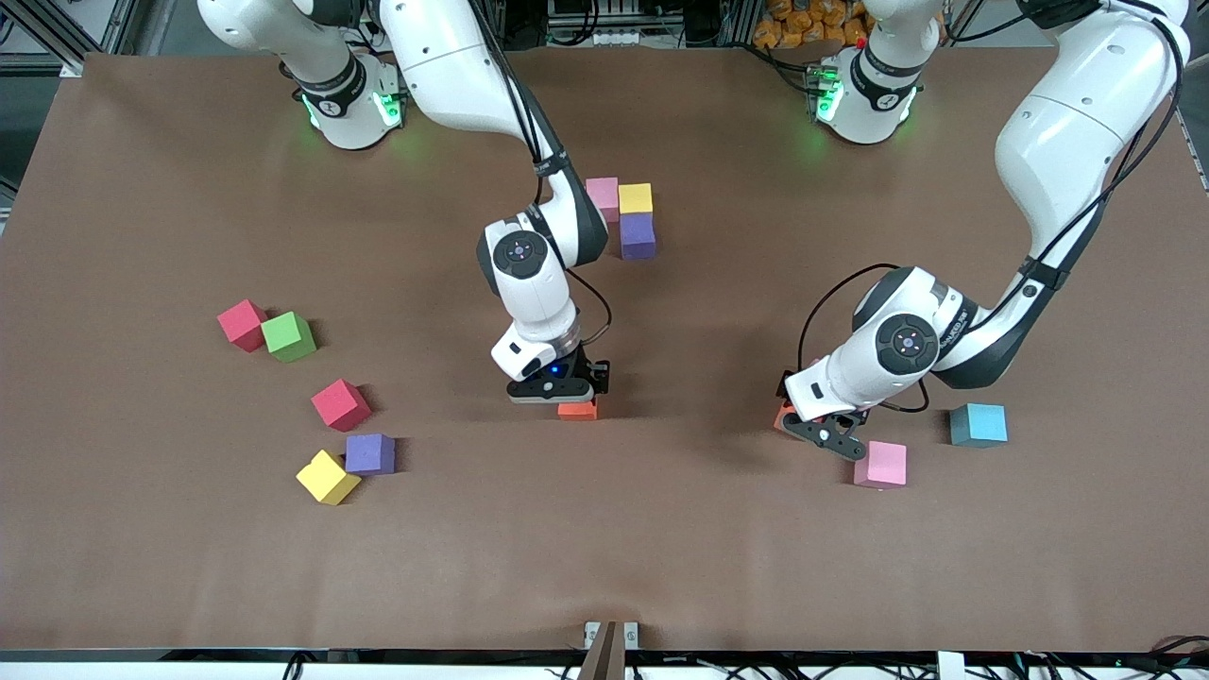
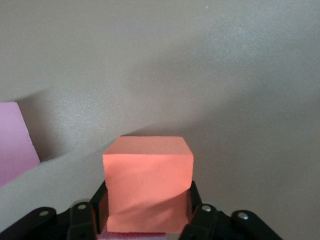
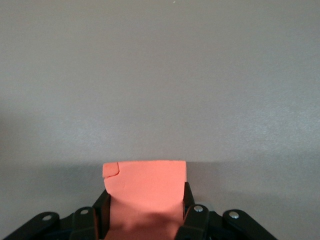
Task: Form number 2 with 11 blocks
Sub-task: 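Grasp the lone orange block on the table with the right gripper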
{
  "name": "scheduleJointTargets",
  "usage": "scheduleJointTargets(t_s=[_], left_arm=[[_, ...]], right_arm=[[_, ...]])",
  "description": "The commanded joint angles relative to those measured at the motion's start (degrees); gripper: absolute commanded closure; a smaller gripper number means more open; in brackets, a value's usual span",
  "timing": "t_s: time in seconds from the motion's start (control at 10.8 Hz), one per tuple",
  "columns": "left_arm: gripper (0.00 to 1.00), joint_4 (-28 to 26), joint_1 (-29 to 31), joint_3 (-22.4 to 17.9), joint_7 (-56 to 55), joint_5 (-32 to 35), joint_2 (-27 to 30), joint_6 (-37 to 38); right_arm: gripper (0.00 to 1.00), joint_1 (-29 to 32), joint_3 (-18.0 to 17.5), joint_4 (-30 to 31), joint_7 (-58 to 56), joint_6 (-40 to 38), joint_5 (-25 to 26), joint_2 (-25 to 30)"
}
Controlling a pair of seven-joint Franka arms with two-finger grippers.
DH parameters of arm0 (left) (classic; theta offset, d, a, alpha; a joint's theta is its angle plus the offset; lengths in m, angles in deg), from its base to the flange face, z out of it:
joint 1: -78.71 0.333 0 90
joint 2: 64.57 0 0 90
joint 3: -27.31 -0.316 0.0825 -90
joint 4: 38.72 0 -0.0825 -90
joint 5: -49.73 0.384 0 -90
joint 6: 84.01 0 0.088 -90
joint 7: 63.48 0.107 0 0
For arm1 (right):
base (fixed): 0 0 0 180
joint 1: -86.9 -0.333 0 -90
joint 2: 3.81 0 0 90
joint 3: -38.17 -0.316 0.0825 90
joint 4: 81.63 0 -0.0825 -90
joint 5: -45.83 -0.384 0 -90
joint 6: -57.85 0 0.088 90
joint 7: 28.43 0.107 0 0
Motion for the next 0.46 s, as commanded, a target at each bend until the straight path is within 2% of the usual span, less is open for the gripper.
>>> scheduleJointTargets(t_s=[0.0, 0.37], left_arm=[[0.80, 0.6, -0.5, -0.8, 0.5, -0.7, -0.4, -0.3], [0.79, 2.1, -0.3, -0.7, 0.9, -0.8, -0.1, -0.2]], right_arm=[[0.73, 0.8, -0.5, -2.0, 0.4, -2.9, 0.6, 0.5], [0.73, -3.1, -0.8, -0.3, 1.9, -3.3, 0.3, 2.2]])
